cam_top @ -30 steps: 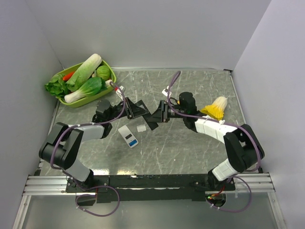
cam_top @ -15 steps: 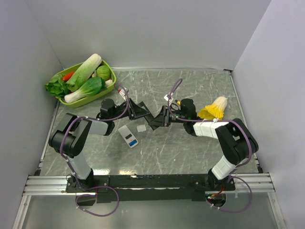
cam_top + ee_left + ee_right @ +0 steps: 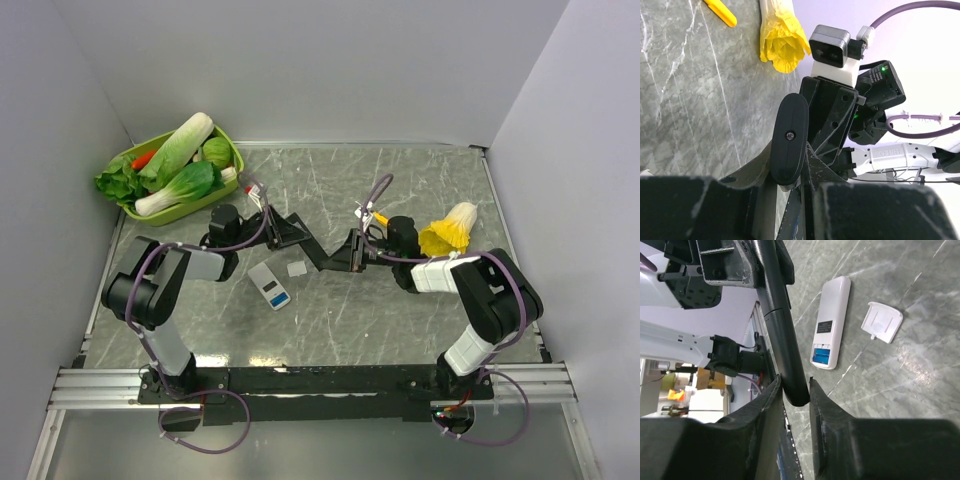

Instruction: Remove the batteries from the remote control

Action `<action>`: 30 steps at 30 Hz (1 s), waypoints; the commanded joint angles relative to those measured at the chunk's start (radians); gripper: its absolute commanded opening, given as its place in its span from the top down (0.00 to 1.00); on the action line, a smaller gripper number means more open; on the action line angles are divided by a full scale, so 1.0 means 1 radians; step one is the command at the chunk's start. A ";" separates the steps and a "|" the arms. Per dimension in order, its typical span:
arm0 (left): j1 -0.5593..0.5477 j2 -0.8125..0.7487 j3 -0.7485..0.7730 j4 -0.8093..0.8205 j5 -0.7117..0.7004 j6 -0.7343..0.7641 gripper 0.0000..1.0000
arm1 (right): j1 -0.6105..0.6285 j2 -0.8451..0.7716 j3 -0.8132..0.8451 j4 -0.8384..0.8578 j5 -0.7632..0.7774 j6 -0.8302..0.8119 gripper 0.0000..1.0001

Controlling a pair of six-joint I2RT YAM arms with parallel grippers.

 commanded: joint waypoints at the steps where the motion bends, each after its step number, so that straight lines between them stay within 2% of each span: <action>1: 0.036 -0.021 0.054 0.109 -0.032 -0.010 0.99 | -0.024 0.034 -0.043 -0.085 0.024 -0.033 0.74; 4: 0.039 -0.027 0.053 0.092 -0.038 -0.001 0.99 | -0.024 0.015 -0.052 -0.117 0.048 -0.048 0.78; 6: 0.038 -0.027 0.056 0.083 -0.038 0.004 0.99 | -0.024 -0.004 -0.058 -0.111 0.042 -0.048 0.74; 7: 0.034 -0.026 0.053 0.084 -0.036 0.004 0.99 | -0.024 -0.012 -0.063 -0.105 0.035 -0.045 0.68; 8: 0.031 -0.026 0.051 0.084 -0.036 0.004 0.99 | -0.024 -0.024 -0.063 -0.094 0.027 -0.035 0.53; 10: 0.019 -0.027 0.036 0.098 -0.033 -0.001 0.99 | -0.024 -0.063 -0.054 -0.084 0.015 -0.022 0.40; 11: 0.016 -0.027 0.028 0.108 -0.032 -0.006 0.99 | -0.024 -0.075 -0.045 -0.091 0.015 -0.019 0.26; 12: 0.013 -0.029 0.024 0.124 -0.029 -0.015 0.99 | -0.024 -0.092 -0.033 -0.107 0.015 -0.022 0.23; 19: -0.024 -0.050 0.005 0.101 -0.029 0.004 0.99 | -0.024 -0.107 0.087 -0.202 0.002 -0.036 0.21; 24: -0.038 -0.041 0.001 0.148 -0.012 -0.036 0.99 | -0.024 -0.097 0.159 -0.265 0.012 -0.062 0.20; 30: -0.048 -0.034 -0.001 0.171 -0.007 -0.053 0.99 | -0.024 -0.065 0.204 -0.250 -0.001 -0.038 0.25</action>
